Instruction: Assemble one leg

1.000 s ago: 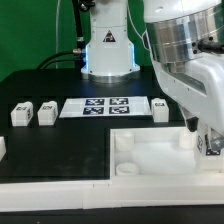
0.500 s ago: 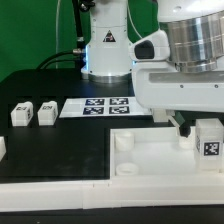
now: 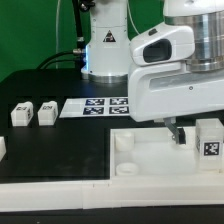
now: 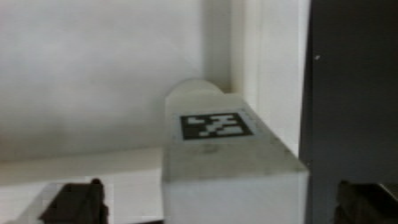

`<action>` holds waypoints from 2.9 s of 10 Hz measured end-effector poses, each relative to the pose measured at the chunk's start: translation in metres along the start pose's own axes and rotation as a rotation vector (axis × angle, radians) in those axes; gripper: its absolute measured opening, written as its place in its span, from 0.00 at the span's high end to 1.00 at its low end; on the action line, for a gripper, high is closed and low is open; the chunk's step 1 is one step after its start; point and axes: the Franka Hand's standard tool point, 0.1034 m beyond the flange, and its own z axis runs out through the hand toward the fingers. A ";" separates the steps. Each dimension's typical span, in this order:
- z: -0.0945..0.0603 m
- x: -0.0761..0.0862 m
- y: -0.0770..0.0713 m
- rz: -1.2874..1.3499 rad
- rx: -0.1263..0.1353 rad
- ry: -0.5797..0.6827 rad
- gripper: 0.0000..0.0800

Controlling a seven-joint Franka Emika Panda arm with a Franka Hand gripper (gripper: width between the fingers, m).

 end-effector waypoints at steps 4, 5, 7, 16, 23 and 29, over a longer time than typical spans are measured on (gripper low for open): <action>0.000 0.000 0.001 0.412 -0.003 -0.001 0.63; 0.000 0.000 0.001 0.583 -0.007 -0.001 0.63; 0.001 -0.003 -0.002 1.035 -0.020 0.000 0.63; 0.001 -0.003 -0.002 0.909 0.025 -0.028 0.20; 0.001 -0.003 -0.012 0.003 -0.056 0.006 0.19; 0.002 -0.003 -0.005 0.376 -0.056 0.013 0.62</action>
Offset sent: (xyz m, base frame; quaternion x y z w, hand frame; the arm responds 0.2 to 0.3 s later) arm 0.0000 0.0000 0.0000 0.0000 0.0000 0.2667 0.9638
